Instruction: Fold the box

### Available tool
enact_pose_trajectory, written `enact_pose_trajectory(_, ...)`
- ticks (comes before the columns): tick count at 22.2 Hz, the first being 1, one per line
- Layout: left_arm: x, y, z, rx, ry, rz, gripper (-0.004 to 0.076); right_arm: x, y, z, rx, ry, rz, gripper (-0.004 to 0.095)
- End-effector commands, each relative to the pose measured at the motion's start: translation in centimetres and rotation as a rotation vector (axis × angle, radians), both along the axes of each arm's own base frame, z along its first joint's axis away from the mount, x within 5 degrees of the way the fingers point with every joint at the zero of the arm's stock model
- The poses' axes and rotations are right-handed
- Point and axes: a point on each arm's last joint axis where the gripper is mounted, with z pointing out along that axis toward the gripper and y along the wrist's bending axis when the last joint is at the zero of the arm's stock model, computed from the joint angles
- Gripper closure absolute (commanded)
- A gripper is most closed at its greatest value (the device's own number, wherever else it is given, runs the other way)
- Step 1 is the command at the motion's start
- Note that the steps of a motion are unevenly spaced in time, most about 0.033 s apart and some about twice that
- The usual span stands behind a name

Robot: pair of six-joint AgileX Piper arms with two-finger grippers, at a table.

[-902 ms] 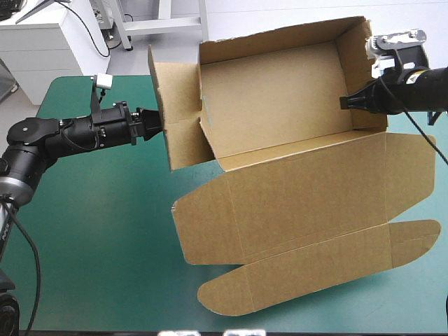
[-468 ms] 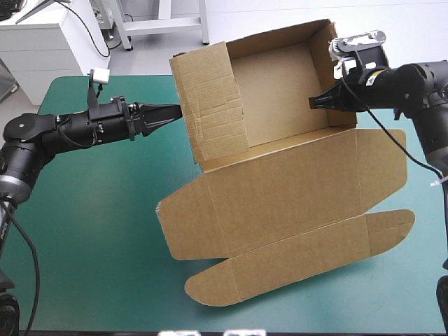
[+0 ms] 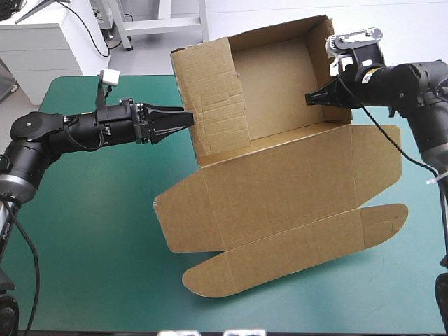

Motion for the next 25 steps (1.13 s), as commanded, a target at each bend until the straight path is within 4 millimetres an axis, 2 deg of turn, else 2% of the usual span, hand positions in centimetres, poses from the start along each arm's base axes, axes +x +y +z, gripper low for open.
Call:
enact_pose_trajectory(1, -1.3, -0.2, 2.7, -0.044, -0.061, -0.025, 0.0148, -1.4, 1.1, 2.9, 0.075, -0.152, 0.017, 0.0921)
enact_pose_trajectory(8, -0.6, 0.4, 5.1, 0.149, -0.044, 0.158, 0.0162, -2.1, 4.1, 3.4, 0.071, -0.220, 0.032, 0.0921)
enact_pose_trajectory(10, -0.7, -0.5, 6.3, 0.244, -0.055, 0.246, 0.0190, -2.4, 5.1, 3.7, 0.121, -0.237, 0.044, 0.0921)
enact_pose_trajectory(14, -1.4, -2.5, 7.8, 0.402, -0.093, 0.409, 0.0209, -2.4, 6.1, 3.4, 0.177, -0.199, 0.063, 0.0921)
enact_pose_trajectory(19, -2.0, -4.1, 7.6, 0.525, -0.088, 0.531, 0.0216, -2.4, 7.0, 3.3, 0.260, -0.171, 0.114, 0.0922)
enact_pose_trajectory(21, -2.0, -4.0, 7.4, 0.576, -0.098, 0.605, 0.0260, -2.5, 7.0, 3.3, 0.255, -0.165, 0.117, 0.0921)
enact_pose_trajectory(25, -1.8, -3.6, 7.4, 0.602, -0.091, 0.660, 0.0448, -2.5, 7.0, 3.2, 0.245, -0.168, 0.118, 0.0922)
